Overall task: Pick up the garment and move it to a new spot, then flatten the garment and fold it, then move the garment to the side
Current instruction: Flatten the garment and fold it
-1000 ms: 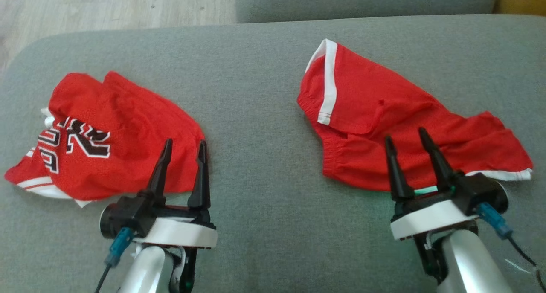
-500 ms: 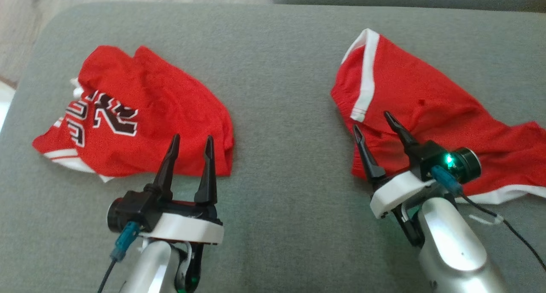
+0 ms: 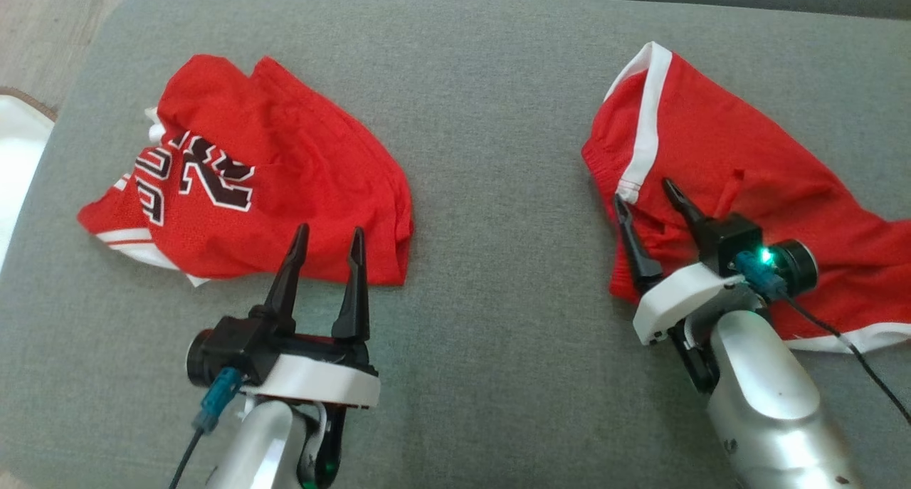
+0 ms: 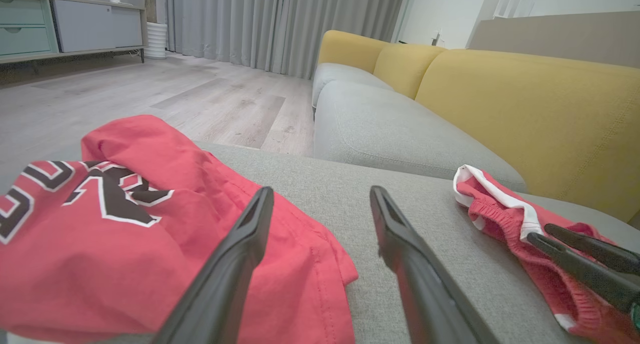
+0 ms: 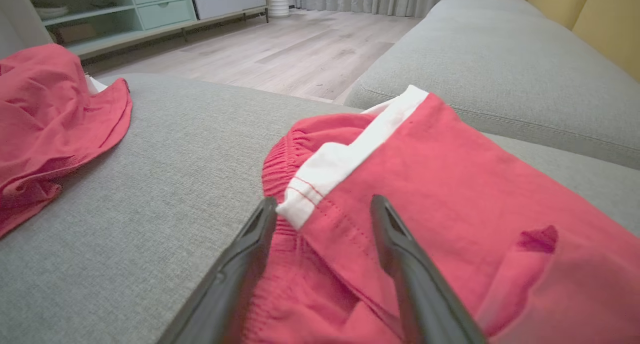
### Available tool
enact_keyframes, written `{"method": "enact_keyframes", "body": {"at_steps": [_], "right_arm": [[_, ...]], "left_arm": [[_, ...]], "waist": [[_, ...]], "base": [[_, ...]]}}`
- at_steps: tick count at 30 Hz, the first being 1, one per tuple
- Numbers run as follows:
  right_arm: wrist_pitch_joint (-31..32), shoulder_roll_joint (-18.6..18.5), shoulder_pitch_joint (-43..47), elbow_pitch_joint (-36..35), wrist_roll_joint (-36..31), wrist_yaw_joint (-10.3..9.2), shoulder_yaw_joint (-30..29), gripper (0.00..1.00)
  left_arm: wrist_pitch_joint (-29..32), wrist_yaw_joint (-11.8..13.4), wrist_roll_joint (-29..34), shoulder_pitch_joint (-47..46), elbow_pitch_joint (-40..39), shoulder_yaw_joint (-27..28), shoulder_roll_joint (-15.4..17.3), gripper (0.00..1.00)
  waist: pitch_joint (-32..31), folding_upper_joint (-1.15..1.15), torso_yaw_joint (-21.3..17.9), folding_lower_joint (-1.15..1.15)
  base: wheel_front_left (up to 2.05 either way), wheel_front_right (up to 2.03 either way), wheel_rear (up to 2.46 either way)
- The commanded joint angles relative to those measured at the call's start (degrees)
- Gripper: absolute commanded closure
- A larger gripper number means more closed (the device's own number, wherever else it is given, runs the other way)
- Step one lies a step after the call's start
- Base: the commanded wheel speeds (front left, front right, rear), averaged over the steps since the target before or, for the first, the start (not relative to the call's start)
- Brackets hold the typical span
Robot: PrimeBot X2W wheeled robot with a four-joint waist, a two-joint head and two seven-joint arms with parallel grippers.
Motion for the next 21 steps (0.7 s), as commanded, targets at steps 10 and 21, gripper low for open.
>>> {"method": "enact_keyframes", "body": {"at_steps": [10, 21], "right_arm": [[-1.64, -0.09, -5.79, -2.34, 1.8, -0.04, -3.7, 1.0], [5.69, -11.03, -20.37, -2.44, 7.66, -0.04, -12.98, 1.0]], "left_arm": [[-0.46, 0.4, 0.0, -2.48, -1.42, 1.64, 0.15, 0.0], [-0.46, 0.16, -0.65, -3.48, -1.59, 0.74, 0.15, 0.0]], "waist": [[0.12, 0.0, -1.33, 0.0], [1.84, 0.0, 0.09, 0.0]], "base": [[0.0, 0.0, 0.0], [0.0, 0.0, 0.0]]}}
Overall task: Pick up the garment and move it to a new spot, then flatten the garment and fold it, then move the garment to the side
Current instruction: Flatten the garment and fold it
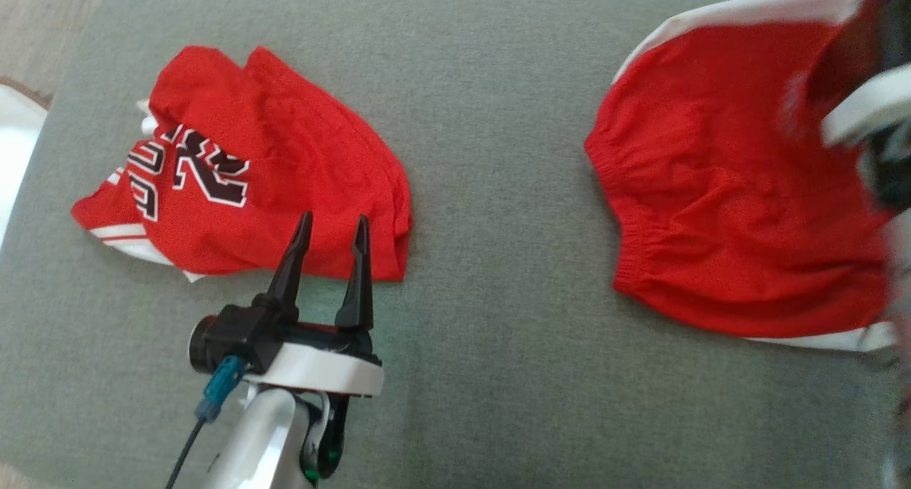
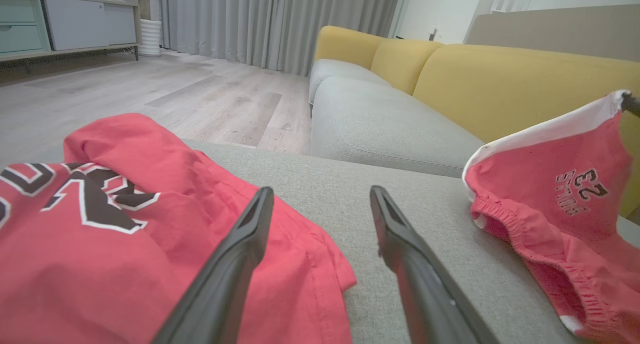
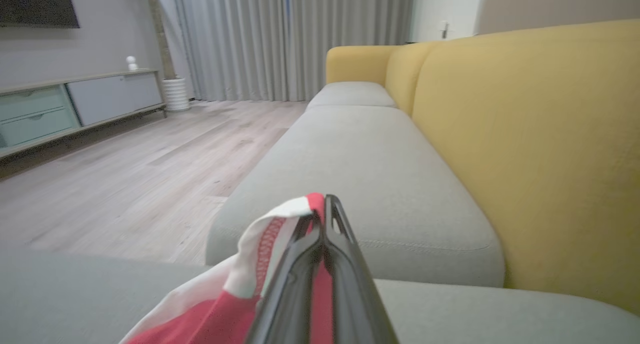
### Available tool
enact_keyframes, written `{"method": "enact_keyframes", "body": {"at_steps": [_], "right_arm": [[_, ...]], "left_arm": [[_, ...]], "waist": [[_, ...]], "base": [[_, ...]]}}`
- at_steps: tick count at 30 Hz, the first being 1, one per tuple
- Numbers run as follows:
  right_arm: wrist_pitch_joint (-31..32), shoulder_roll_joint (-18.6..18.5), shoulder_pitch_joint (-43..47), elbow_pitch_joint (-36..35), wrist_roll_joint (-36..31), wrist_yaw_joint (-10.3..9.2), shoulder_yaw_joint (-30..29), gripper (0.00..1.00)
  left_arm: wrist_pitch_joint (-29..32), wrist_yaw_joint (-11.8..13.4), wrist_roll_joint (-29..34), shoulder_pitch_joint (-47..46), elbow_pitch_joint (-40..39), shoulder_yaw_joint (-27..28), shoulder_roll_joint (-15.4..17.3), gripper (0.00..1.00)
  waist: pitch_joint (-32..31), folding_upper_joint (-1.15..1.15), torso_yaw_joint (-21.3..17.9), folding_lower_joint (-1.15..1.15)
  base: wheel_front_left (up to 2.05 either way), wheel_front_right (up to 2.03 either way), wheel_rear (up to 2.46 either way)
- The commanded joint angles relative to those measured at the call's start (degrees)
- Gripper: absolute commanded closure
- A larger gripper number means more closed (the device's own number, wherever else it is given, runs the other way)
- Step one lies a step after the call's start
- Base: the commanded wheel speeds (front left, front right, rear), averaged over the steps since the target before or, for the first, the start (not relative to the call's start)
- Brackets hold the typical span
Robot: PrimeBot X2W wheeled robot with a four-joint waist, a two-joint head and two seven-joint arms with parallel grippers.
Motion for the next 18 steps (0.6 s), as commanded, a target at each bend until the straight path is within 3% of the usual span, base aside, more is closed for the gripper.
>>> {"method": "enact_keyframes", "body": {"at_steps": [1, 5, 6, 7, 11, 18], "right_arm": [[0.86, -1.56, -4.2, -1.05, 0.66, -0.04, -0.06, 1.0], [4.1, -7.9, -11.79, 5.36, -0.56, -0.04, -5.94, 1.0], [4.25, -9.73, -13.13, 7.14, -2.21, -0.04, -7.31, 0.88], [4.69, -11.04, -14.15, 9.02, -4.01, -0.04, -8.57, 0.0], [4.13, -13.89, -16.44, 13.83, -11.19, -0.04, -13.37, 0.0], [-1.25, -8.97, -14.9, 17.0, -15.83, -0.04, -14.94, 0.0]], "left_arm": [[-0.46, -0.08, -0.67, -2.36, -1.78, 1.12, 0.15, 0.0], [-0.46, -0.13, -1.2, -3.23, -1.7, 0.24, 0.15, 0.0], [-0.46, -0.09, -1.41, -3.38, -1.73, -0.04, 0.15, 0.0], [-0.46, 0.01, -1.57, -3.44, -1.8, -0.19, 0.15, 0.0], [-0.46, 0.48, -2.04, -3.17, -2.02, -0.25, 0.15, 0.0], [-0.46, 0.81, -1.59, -2.01, -1.8, 0.92, 0.15, 0.0]], "waist": [[0.48, 0.0, 0.7, 0.0], [1.18, 0.0, 2.77, 0.0], [1.33, 0.0, 3.37, 0.0], [1.43, 0.0, 3.79, 0.0], [1.54, 0.0, 4.74, 0.0], [-0.36, 0.0, 2.5, 0.0]], "base": [[0.0, 0.0, 0.0], [0.0, 0.0, 0.0], [0.0, 0.0, 0.0], [0.0, 0.0, 0.0], [0.0, 0.0, 0.0], [0.0, 0.0, 0.0]]}}
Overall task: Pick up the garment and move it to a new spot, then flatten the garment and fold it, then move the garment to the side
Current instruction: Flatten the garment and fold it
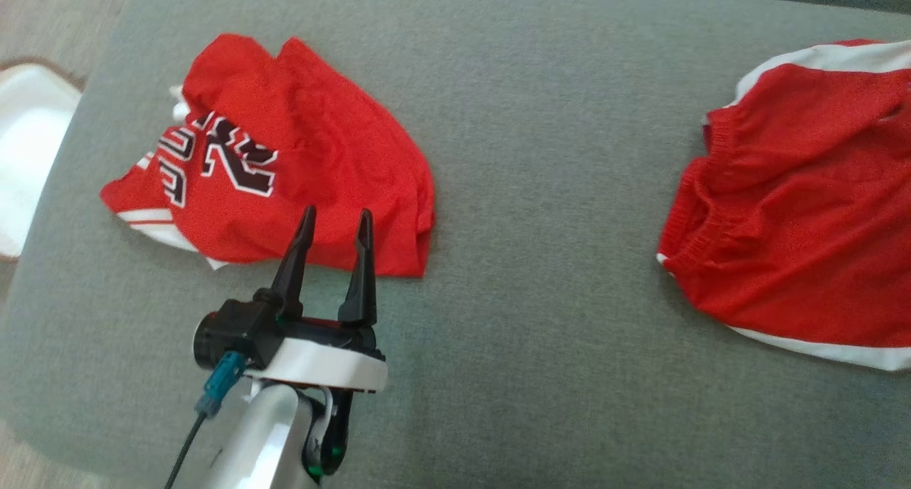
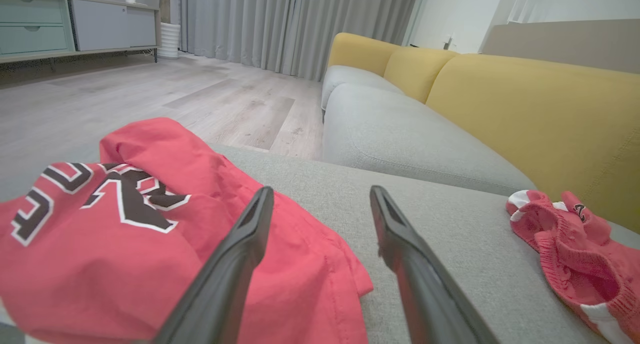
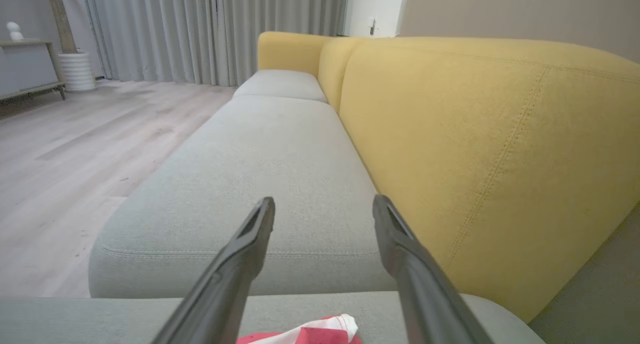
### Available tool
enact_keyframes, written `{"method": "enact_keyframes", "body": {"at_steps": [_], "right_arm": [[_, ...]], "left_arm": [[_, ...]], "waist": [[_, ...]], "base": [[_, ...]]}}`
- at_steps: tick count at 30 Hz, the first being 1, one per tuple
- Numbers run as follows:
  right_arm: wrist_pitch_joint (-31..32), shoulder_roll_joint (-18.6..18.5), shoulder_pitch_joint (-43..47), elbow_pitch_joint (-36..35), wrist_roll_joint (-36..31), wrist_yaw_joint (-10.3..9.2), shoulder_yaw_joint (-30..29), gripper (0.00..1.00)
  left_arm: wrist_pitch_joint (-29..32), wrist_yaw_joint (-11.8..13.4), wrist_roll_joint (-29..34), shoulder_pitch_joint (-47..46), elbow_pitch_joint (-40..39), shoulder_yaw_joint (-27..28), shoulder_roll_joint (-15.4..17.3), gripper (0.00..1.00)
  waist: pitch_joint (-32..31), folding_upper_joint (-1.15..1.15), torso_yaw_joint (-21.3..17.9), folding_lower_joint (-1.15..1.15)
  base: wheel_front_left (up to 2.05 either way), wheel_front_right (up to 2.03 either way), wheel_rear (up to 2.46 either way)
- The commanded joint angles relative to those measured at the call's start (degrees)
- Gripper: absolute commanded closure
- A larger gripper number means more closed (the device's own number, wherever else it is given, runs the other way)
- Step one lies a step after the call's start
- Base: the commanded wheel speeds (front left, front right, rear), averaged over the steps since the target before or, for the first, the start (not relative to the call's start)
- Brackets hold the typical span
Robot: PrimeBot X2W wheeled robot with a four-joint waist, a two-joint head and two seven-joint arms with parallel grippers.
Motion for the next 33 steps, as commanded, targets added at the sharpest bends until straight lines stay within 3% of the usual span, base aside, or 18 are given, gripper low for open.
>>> {"method": "enact_keyframes", "body": {"at_steps": [1, 7, 13, 17, 21, 33], "right_arm": [[-2.1, 1.5, -0.23, -1.49, 0.13, -0.04, 1.75, 0.0], [-6.67, 10.17, 5.17, -5.52, 6.68, -0.04, 9.87, 0.0], [-7.03, 16.27, 19.28, -19.71, 14.44, -0.04, 19.86, 0.0], [-7.04, 18.29, 30.48, -28.22, 16.38, -0.04, 24.92, 0.0], [-7.05, 19.63, 38.65, -32.22, 17.63, -0.04, 28.07, 0.0], [-7.05, 20.32, 43.31, -30.78, 14.03, -0.04, 33.03, 0.0]], "left_arm": [[-0.45, 0.26, 0.48, -0.73, -1.79, 2.38, 0.25, 0.0], [-0.45, 0.16, 1.43, 0.23, -1.92, 3.94, 0.25, 0.0], [-0.45, -0.03, 2.16, 1.81, -1.9, 4.75, 0.25, 0.0], [-0.45, -0.26, 2.48, 2.48, -1.68, 4.76, 0.25, 0.0], [-0.45, -0.37, 2.58, 2.91, -1.57, 4.63, 0.25, 0.0], [-0.45, -0.61, 2.49, 2.4, -1.43, 4.07, 0.25, 0.0]], "waist": [[-1.09, 0.0, -1.22, 0.0], [-4.07, 0.0, -4.45, 0.0], [-6.32, 0.0, -6.77, 0.0], [-7.21, 0.0, -7.42, 0.0], [-7.55, 0.0, -7.64, 0.0], [-6.1, 0.0, -6.61, 0.0]], "base": [[0.0, 0.0, 0.0], [0.0, 0.0, 0.0], [0.0, 0.0, 0.0], [0.0, 0.0, 0.0], [0.0, 0.0, 0.0], [0.0, 0.0, 0.0]]}}
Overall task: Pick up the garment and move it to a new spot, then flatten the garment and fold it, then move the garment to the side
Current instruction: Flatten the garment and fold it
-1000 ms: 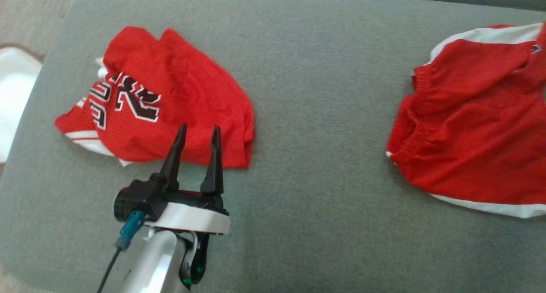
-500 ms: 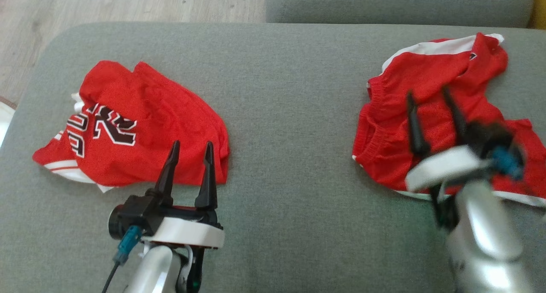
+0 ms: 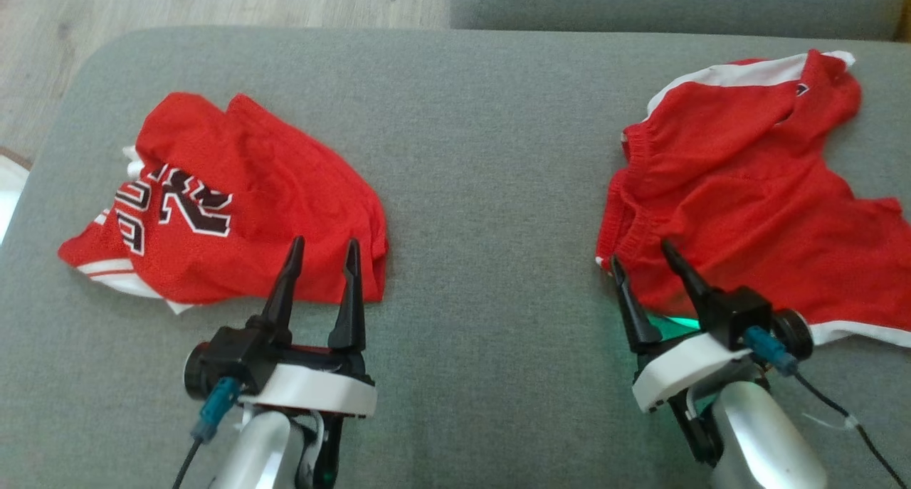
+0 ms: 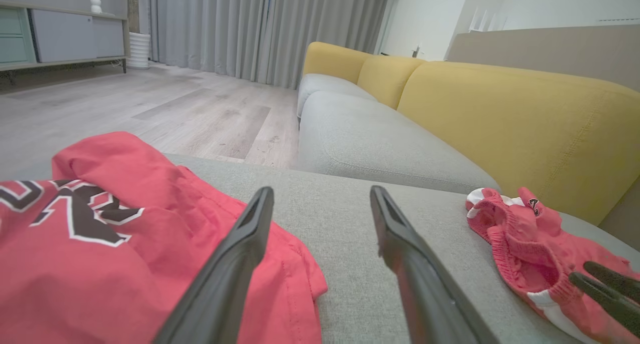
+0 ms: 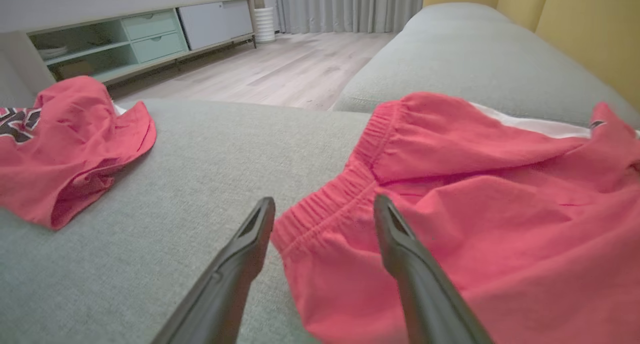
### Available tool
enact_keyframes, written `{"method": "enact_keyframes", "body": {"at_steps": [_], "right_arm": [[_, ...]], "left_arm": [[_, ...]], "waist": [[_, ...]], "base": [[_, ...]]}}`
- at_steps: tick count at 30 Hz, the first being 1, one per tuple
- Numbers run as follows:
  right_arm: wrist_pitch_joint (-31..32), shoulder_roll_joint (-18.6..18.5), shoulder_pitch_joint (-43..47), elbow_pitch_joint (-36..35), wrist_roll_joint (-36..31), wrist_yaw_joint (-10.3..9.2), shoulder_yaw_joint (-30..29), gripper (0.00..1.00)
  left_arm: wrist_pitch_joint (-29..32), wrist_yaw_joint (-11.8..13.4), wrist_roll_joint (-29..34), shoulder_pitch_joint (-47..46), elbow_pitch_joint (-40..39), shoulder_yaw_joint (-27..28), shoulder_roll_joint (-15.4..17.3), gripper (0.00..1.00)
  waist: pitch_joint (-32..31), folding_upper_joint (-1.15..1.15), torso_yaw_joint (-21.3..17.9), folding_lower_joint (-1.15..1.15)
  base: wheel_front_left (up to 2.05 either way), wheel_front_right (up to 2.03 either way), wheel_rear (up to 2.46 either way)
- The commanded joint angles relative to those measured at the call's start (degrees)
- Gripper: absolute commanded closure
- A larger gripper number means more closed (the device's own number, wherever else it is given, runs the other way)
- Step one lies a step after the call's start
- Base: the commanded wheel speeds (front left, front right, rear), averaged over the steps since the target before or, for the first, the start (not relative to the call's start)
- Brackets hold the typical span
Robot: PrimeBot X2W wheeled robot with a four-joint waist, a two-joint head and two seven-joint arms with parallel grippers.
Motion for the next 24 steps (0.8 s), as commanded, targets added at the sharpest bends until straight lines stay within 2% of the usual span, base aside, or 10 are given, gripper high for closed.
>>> {"method": "enact_keyframes", "body": {"at_steps": [1, 12, 13, 14, 15, 24], "right_arm": [[-0.62, 0.75, -1.99, -0.38, -0.5, -0.04, 1.81, 0.0], [-0.62, 0.78, -7.0, 9.41, -1.42, -0.04, 3.4, 0.0], [-0.62, 0.79, -7.46, 9.84, -0.94, -0.04, 3.19, 0.14], [-0.62, 0.8, -7.9, 10.04, -0.28, -0.04, 3.09, 0.53], [-0.62, 0.82, -8.55, 9.76, 1.34, -0.04, 3.66, 1.0], [-0.62, 0.85, -9.41, 5.62, 12.24, -0.04, 13.65, 1.0]], "left_arm": [[-0.45, -0.06, 0.34, -1.64, -1.71, 1.37, 0.22, 0.0], [-0.45, 0.22, -0.51, -2.62, -1.46, 0.15, 0.22, 0.0], [-0.45, 0.24, -0.54, -2.67, -1.44, 0.07, 0.22, 0.0], [-0.45, 0.24, -0.57, -2.74, -1.45, 0.01, 0.22, 0.0], [-0.45, 0.2, -0.58, -2.9, -1.41, -0.01, 0.22, 0.0], [-0.45, 0.09, -0.21, -3.1, -1.0, 0.37, 0.22, 0.0]], "waist": [[0.51, 0.0, 0.43, 0.0], [2.47, 0.0, 2.1, 0.0], [2.57, 0.0, 2.19, 0.0], [2.69, 0.0, 2.29, 0.0], [2.84, 0.0, 2.44, 0.0], [2.52, 0.0, 2.32, 0.0]], "base": [[0.0, 0.0, 0.0], [0.0, 0.0, 0.0], [0.0, 0.0, 0.0], [0.0, 0.0, 0.0], [0.0, 0.0, 0.0], [0.0, 0.0, 0.0]]}}
